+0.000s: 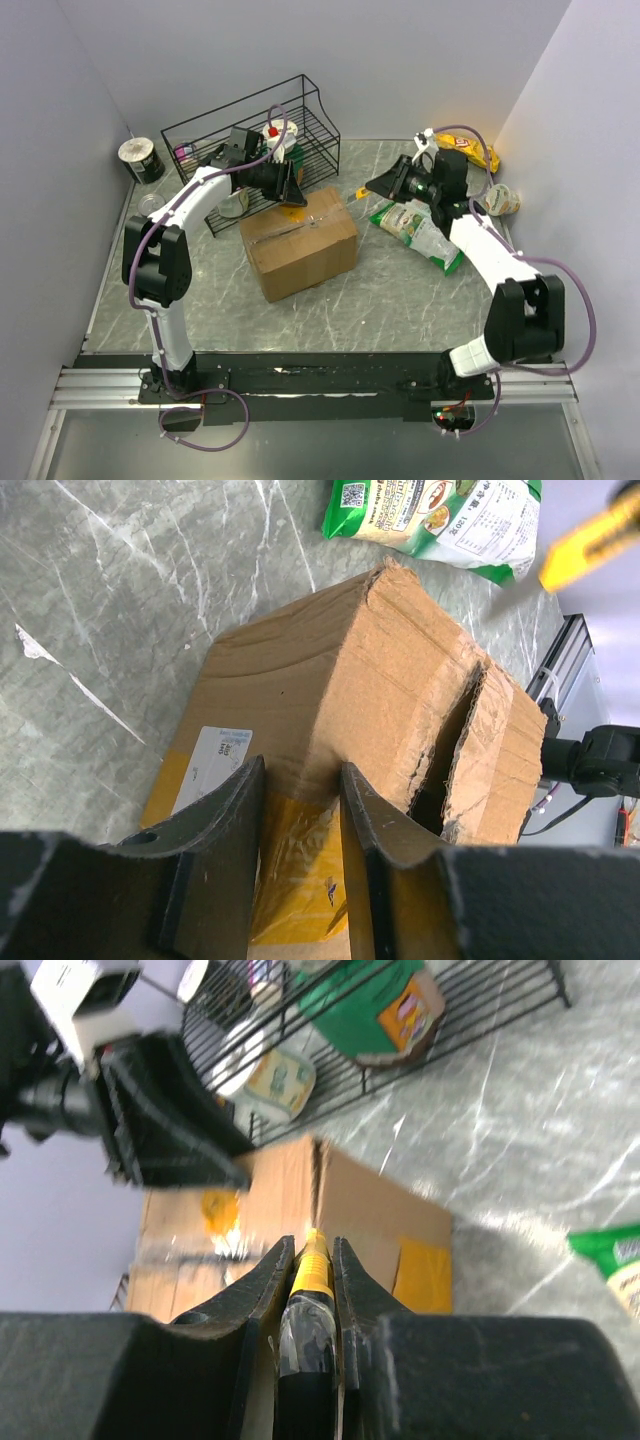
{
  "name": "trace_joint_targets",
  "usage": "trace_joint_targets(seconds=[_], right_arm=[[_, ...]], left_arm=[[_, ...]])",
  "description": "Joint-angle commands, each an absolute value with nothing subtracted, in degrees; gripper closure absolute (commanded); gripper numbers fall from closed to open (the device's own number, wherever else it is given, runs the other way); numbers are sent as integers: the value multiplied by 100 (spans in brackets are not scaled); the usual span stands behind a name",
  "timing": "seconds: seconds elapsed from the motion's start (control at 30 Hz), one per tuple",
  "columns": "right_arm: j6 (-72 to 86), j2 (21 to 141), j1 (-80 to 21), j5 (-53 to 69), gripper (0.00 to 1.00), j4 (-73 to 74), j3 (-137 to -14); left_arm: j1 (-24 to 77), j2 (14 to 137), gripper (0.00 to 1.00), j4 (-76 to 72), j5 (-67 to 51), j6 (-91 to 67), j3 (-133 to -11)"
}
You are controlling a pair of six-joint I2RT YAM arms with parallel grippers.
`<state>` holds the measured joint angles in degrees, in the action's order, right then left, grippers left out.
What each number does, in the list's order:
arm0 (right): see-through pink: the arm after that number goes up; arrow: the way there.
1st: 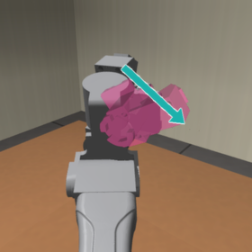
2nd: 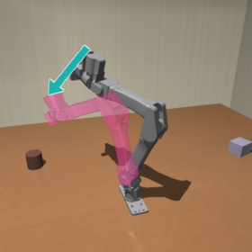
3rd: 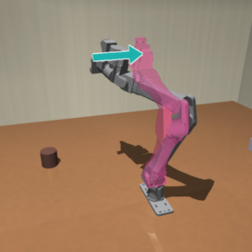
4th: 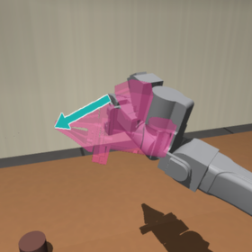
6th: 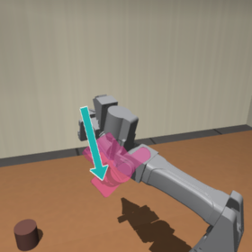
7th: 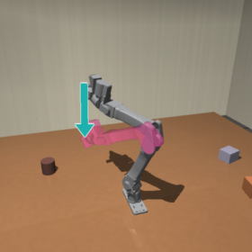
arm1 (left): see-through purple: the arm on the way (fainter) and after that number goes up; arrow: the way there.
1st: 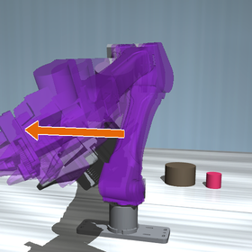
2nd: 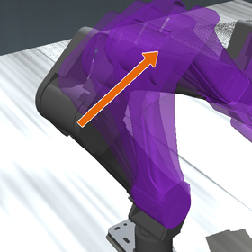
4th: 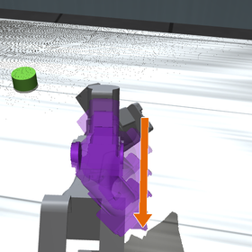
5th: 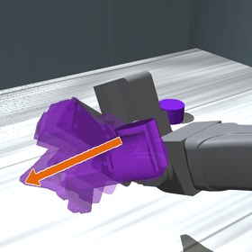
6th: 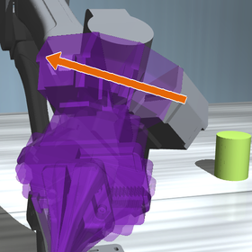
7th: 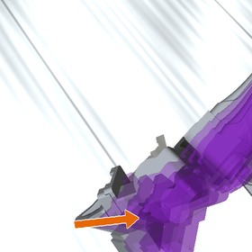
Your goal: Unpack the express box
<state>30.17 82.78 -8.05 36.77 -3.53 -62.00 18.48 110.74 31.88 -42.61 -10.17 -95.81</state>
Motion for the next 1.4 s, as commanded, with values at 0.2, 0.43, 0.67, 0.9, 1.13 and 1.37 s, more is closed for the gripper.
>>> trace_joint_targets(seconds=[0.2,0.43,0.67,0.9,1.13,1.37], right_arm=[[2962,8912,-1089,3392,100,-809,-7110],[2883,8781,-1195,3331,100,-633,-6961],[2874,8517,-1195,3278,100,-860,-6627],[2830,8359,-1178,3164,100,-949,-6531],[2690,8288,-1186,3068,100,-792,-6478],[2540,8262,-1230,3006,100,-598,-6381]], left_arm=[[1872,11109,99,3437,-3718,-879,-9431],[1872,11145,99,3428,-3691,-905,-9448],[1872,11224,99,3428,-3709,-914,-9510],[1872,11197,99,3445,-3691,-888,-9466],[1872,11171,99,3428,-3691,-888,-9430],[1872,11171,99,3428,-3683,-888,-9422]])
